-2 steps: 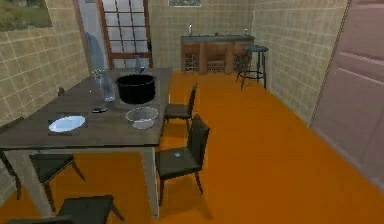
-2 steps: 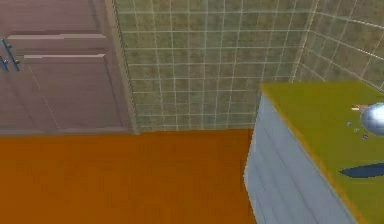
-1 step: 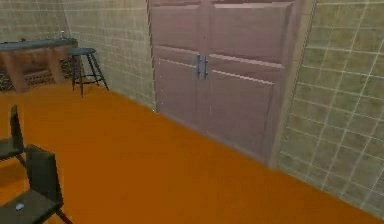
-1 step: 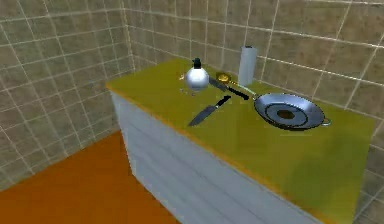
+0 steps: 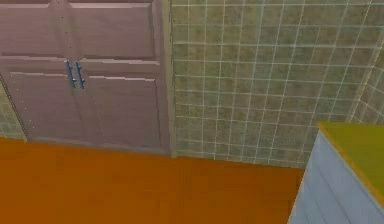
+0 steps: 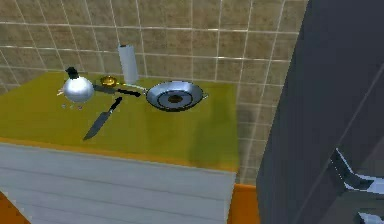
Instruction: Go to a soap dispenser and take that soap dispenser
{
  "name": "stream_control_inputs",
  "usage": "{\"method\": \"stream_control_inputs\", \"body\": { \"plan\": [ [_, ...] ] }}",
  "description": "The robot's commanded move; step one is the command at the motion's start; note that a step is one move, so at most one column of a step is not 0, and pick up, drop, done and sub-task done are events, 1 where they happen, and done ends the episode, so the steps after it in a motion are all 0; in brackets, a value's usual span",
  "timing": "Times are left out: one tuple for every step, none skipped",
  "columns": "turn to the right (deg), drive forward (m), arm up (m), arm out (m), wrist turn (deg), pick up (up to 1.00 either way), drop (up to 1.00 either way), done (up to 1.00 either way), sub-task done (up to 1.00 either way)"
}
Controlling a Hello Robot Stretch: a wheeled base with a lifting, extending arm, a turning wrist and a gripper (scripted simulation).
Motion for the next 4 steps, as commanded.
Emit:
{"method": "stream_control_inputs", "body": {
  "plan": [
    [0.0,0.10,0.00,0.00,0.0,0.00,0.00,0.00,0.00],
    [-21.0,0.00,0.00,0.00,0.0,0.00,0.00,0.00,0.00],
    [45.0,0.00,0.00,0.00,0.0,0.00,0.00,0.00,0.00],
    [45.0,0.00,0.00,0.00,0.0,0.00,0.00,0.00,0.00]
  ]
}}
